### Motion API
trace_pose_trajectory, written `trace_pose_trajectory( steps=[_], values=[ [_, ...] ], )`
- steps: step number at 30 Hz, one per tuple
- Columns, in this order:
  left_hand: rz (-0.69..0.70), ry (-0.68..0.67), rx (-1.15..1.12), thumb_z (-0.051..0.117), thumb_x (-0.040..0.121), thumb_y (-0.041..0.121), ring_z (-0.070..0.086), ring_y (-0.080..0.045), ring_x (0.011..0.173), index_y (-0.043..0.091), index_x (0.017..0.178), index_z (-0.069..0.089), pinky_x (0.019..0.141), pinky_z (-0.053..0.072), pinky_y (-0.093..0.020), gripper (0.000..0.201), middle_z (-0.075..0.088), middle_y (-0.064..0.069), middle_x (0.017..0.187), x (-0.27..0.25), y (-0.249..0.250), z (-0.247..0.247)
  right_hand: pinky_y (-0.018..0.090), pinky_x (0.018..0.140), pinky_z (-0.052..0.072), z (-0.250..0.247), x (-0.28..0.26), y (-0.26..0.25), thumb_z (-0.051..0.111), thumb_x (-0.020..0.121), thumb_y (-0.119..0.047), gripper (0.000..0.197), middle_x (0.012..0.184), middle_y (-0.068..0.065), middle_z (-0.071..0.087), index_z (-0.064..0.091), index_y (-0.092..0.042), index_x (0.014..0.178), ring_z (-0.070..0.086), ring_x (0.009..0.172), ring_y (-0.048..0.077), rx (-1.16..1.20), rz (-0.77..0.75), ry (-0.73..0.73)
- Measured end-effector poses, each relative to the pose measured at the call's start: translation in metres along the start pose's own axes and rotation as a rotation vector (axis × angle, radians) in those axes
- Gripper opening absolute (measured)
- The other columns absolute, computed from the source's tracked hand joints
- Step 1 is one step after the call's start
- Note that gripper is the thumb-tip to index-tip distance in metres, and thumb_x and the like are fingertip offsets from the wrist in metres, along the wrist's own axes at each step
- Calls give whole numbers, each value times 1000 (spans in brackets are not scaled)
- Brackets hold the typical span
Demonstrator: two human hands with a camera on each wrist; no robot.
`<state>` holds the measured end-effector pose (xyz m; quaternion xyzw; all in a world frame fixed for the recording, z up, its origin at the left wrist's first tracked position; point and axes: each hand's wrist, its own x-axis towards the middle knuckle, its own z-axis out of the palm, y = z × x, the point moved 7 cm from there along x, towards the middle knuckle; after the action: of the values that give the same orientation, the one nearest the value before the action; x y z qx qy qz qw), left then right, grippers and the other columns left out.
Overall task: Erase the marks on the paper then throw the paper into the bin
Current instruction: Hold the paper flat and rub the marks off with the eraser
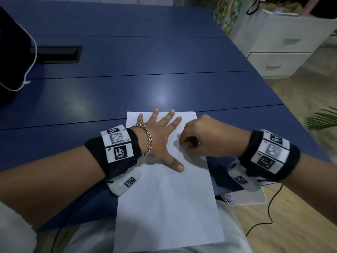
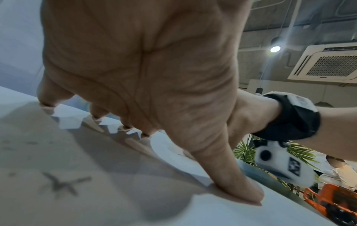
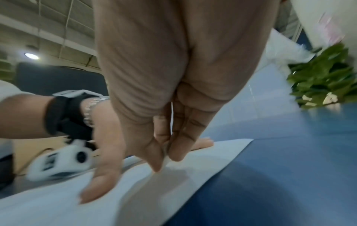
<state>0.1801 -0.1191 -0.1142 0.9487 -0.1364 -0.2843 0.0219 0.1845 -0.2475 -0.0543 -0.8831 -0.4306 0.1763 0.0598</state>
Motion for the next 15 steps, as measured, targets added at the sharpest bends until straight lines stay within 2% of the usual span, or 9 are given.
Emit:
trace_pose_trajectory(
  steps=[1, 3, 5, 7, 10, 12, 15],
  values=[
    [-3, -3, 2, 57, 40, 109, -31, -33, 156, 43, 159, -29, 123, -4, -72, 161, -38, 19, 165, 0, 0, 0, 24, 65, 49, 0, -1, 0, 70, 85, -25, 6, 80, -4, 69, 75, -21, 87, 61, 70, 14, -4, -8, -24],
    [-7, -12, 5, 58, 40, 108, -31, -33, 156, 44, 158, -30, 122, -3, -73, 161, -38, 19, 165, -1, 1, -1, 23, 66, 51, -12, 3, 18, 72, 86, -24, 8, 83, -8, 69, 77, -23, 92, 62, 72, 11, -7, 60, 30],
    [-10, -17, 7, 60, 41, 108, -32, -33, 156, 44, 158, -30, 122, -3, -73, 160, -38, 19, 165, -1, 2, -1, 28, 70, 56, -21, 4, 35, 73, 87, -23, 12, 87, -11, 69, 79, -25, 98, 64, 76, 11, 12, 135, 107],
    [-11, -18, 6, 61, 42, 107, -32, -33, 156, 44, 159, -29, 122, -3, -73, 160, -38, 19, 165, -1, 1, -2, 35, 70, 57, -17, 2, 29, 71, 85, -22, 11, 84, -10, 67, 77, -25, 93, 63, 74, 13, 1, 111, 123],
    [-8, -16, 7, 62, 42, 106, -31, -34, 156, 43, 159, -28, 122, -2, -74, 160, -37, 18, 166, -1, 1, -2, 33, 67, 54, 1, -8, 1, 69, 84, -23, 8, 82, -8, 66, 75, -24, 88, 62, 72, 14, 8, -2, 7],
    [-8, -18, 11, 60, 41, 107, -31, -33, 156, 43, 159, -28, 122, -2, -74, 161, -38, 19, 166, 0, 1, -2, 34, 69, 56, -4, -9, 10, 70, 84, -22, 9, 83, -8, 68, 76, -24, 90, 63, 73, 14, -14, 36, 4],
    [-9, -23, 10, 60, 40, 108, -31, -33, 156, 44, 158, -29, 122, -3, -74, 161, -38, 20, 165, -1, 1, -2, 40, 70, 56, -15, -7, 30, 67, 84, -18, 10, 81, -7, 65, 74, -23, 86, 60, 72, 16, -50, 117, 96]
  ],
)
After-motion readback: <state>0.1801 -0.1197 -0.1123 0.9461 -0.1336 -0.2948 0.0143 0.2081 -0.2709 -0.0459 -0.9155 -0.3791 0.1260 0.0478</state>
